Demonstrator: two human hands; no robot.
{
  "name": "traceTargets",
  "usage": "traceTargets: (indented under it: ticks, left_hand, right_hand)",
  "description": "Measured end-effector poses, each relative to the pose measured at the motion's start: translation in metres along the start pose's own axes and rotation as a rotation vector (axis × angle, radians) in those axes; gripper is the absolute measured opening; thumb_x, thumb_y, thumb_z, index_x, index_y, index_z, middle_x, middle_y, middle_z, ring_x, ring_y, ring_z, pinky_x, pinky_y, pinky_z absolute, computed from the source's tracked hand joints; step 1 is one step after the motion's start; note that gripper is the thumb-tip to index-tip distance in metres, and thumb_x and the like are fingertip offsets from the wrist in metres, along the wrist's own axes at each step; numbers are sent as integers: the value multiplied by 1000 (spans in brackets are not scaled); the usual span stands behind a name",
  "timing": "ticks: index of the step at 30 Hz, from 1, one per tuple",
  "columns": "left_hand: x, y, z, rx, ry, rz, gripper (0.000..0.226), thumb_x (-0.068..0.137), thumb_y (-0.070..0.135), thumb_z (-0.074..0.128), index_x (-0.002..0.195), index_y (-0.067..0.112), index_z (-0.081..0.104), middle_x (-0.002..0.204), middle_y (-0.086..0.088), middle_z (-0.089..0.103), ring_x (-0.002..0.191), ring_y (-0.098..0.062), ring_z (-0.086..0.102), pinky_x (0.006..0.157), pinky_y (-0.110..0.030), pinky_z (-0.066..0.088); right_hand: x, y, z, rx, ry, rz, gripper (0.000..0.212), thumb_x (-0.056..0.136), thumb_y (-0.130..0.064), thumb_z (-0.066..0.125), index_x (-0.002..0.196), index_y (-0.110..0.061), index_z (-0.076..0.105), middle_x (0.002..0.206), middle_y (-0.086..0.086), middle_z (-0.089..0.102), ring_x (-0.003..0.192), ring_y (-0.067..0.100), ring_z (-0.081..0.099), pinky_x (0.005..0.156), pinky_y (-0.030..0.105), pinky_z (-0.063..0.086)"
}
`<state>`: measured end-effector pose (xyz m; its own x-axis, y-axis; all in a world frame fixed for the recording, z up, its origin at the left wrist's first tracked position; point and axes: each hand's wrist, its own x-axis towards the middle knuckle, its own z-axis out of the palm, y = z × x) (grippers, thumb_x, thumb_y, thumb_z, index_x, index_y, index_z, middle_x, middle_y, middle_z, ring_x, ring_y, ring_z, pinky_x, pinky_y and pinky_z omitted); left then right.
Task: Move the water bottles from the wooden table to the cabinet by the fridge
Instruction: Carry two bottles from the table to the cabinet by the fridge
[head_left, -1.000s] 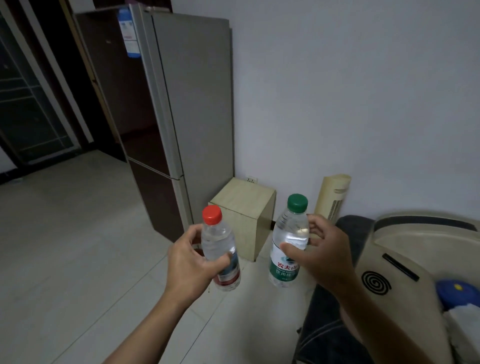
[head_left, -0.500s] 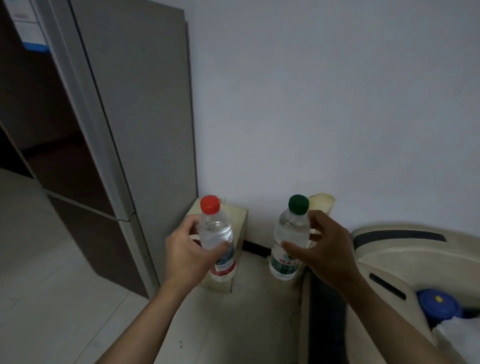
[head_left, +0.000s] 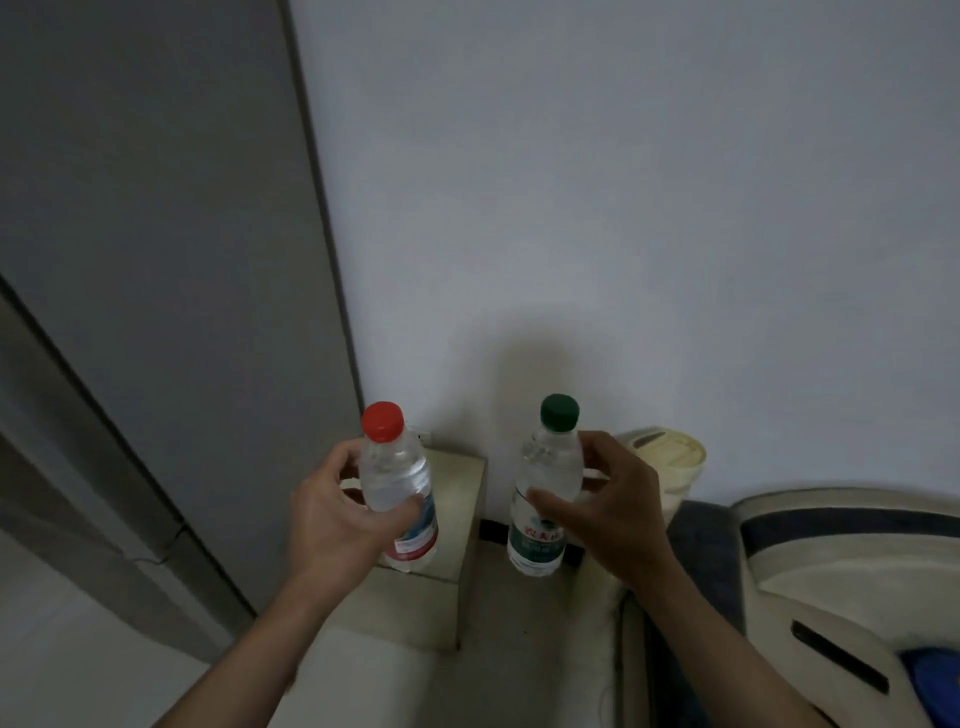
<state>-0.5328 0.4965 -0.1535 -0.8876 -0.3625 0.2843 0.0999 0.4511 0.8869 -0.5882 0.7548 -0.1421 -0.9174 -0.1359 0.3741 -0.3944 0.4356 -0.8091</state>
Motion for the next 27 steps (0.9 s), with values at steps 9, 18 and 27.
traceTargets:
  ticks: [9,18,27]
  left_hand:
    - [133,-31,26,-73,8,-51,57,49,44,82,102,31,64,96,12,71,87,-5,68,68,-30,59]
    - [266,-100,40,-91,-76,-42,54,59,19,92,99,34,60,94,14,68,85,-2,67,68,-21,57]
    - [375,-147,46,-119,-210,-2,70,57,31,89,119,19,58,110,1,66,97,-17,67,74,-30,57]
  right_hand:
    - [140,34,37,-46,-19,12,53,63,-33,87,106,-27,58,98,-19,64,91,-2,66,74,12,55]
    - [226,55,112,-84,20,180,53,62,-27,90,108,-27,62,98,-17,68,92,-4,64,75,15,54]
    - [280,67,164,-133,91,301,50,63,-26,90,103,-30,60,97,-19,66,92,-7,62,71,7,50]
